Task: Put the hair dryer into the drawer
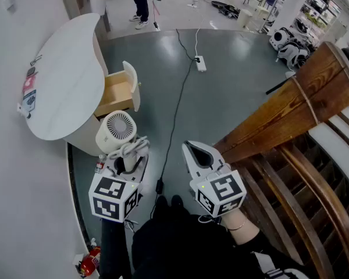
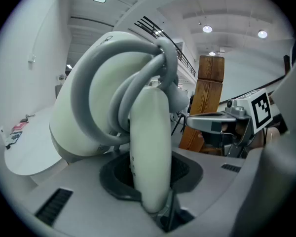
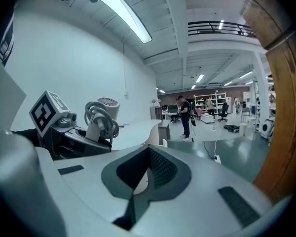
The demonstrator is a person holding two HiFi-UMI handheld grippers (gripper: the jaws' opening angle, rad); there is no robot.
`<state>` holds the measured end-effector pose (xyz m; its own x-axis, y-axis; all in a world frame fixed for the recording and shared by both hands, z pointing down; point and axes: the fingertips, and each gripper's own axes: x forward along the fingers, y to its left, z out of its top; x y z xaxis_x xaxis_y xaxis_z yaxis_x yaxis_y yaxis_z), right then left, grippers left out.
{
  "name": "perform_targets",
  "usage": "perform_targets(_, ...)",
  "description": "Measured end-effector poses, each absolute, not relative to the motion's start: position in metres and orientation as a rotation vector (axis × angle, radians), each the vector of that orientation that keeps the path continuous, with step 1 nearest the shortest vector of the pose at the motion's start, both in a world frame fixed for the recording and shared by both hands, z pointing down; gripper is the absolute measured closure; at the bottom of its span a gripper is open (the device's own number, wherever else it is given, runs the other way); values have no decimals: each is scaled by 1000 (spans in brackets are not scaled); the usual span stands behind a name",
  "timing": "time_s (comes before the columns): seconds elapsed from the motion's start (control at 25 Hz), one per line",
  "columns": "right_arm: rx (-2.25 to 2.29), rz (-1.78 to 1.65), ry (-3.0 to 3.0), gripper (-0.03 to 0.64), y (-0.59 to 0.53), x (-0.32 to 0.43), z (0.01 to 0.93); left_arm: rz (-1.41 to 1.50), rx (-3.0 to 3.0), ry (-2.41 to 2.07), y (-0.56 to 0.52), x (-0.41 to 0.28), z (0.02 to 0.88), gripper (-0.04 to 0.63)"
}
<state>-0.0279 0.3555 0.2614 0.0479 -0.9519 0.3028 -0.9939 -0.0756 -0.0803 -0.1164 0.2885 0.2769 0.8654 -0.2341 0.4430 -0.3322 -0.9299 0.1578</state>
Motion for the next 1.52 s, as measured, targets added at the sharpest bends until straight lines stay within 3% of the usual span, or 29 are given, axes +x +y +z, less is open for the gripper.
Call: perform_targets(1.52, 2246, 570, -1818, 615, 353, -17, 302, 662, 2753, -409, 254, -132, 308, 482)
